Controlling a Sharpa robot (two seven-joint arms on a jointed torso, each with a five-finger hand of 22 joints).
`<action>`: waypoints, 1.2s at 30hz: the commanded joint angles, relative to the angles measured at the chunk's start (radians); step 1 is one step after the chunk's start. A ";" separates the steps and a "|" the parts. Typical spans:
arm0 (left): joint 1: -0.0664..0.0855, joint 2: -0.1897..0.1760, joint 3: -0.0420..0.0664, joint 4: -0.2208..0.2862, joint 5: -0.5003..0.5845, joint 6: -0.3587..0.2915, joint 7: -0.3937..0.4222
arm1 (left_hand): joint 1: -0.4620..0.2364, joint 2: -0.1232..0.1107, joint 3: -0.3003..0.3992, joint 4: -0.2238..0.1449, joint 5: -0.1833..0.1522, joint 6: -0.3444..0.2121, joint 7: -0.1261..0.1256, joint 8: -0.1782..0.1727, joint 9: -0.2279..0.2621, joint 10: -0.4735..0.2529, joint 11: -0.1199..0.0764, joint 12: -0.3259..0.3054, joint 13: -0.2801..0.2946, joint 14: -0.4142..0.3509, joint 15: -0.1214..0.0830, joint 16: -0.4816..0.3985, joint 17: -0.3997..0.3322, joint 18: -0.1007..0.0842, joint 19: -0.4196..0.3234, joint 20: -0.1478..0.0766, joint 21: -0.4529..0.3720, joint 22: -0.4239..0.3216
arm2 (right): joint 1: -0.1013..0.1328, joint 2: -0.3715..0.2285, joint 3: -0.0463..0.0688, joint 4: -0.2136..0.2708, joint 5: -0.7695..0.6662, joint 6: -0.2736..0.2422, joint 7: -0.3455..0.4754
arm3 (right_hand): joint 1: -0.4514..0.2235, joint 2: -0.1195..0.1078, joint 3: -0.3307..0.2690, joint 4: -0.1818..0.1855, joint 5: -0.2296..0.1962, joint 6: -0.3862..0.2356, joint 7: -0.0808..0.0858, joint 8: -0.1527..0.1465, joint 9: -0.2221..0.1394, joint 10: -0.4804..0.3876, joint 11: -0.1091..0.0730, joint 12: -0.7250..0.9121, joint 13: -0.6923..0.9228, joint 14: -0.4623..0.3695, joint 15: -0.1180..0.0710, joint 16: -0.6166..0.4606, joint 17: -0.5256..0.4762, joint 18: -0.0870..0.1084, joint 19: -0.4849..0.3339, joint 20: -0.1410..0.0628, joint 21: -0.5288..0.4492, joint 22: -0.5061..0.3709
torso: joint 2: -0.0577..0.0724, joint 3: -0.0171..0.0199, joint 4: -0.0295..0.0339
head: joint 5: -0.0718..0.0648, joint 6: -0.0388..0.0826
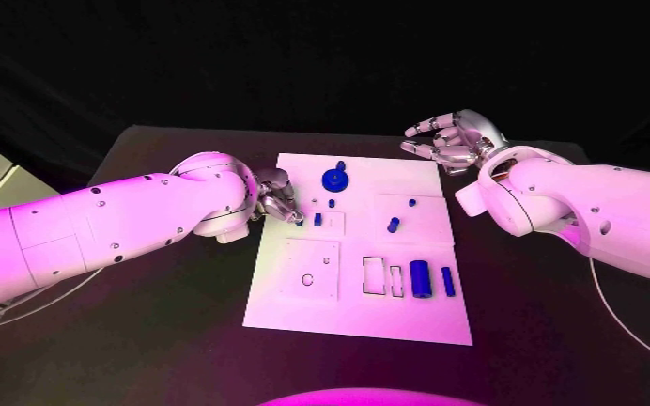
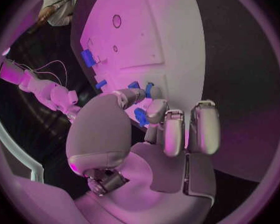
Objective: Assemble the parts on the task board
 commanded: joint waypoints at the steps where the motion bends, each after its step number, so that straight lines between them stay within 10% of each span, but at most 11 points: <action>1: -0.003 0.008 -0.004 -0.003 0.019 0.025 -0.001 | -0.001 0.013 0.200 -0.204 0.003 0.004 -0.004 -0.001 0.000 0.010 -0.001 0.006 0.000 0.099 -0.007 0.004 0.234 -0.005 0.002 0.002 0.003 0.042 | -0.001 0.000 0.000 0.001 -0.006 0.014 0.009 | -0.007 0.004 -0.004 -0.002 0.002 -0.008 0.001 0.003 0.001 -0.004 -0.001 0.001 0.131 0.064 -0.005 -0.003 0.093 0.009 0.017 -0.004 -0.002 0.124 | 0.001 0.0006 -0.0018 | -0.001 -0.001; 15: -0.003 0.022 -0.009 -0.024 0.051 0.022 -0.003 | -0.049 0.014 0.160 -0.179 -0.009 0.012 -0.011 -0.004 0.002 0.022 -0.004 0.011 0.009 0.100 -0.008 0.006 0.239 -0.004 -0.003 0.002 -0.002 0.037 | -0.001 0.001 0.000 0.000 -0.005 0.015 0.009 | -0.007 0.004 -0.004 -0.002 0.002 -0.008 0.001 0.003 0.001 -0.004 -0.001 0.001 0.131 0.064 -0.005 -0.003 0.093 0.009 0.017 -0.004 -0.002 0.124 | 0.001 0.0008 0.0000 | -0.006 -0.007; 36: -0.003 0.014 -0.008 -0.046 0.060 -0.008 -0.010 | -0.122 0.004 -0.172 -0.003 -0.032 0.043 -0.023 -0.032 -0.011 0.016 -0.012 0.008 0.015 0.100 -0.017 0.005 0.237 -0.004 0.000 -0.007 -0.011 0.035 | -0.001 -0.001 0.000 -0.001 -0.003 0.013 0.010 | -0.009 0.005 -0.005 -0.001 0.003 -0.009 0.001 0.005 0.002 -0.005 -0.001 -0.001 0.129 0.063 -0.006 -0.006 0.089 0.010 0.016 -0.005 -0.007 0.122 | -0.001 -0.0015 0.0009 | -0.008 -0.002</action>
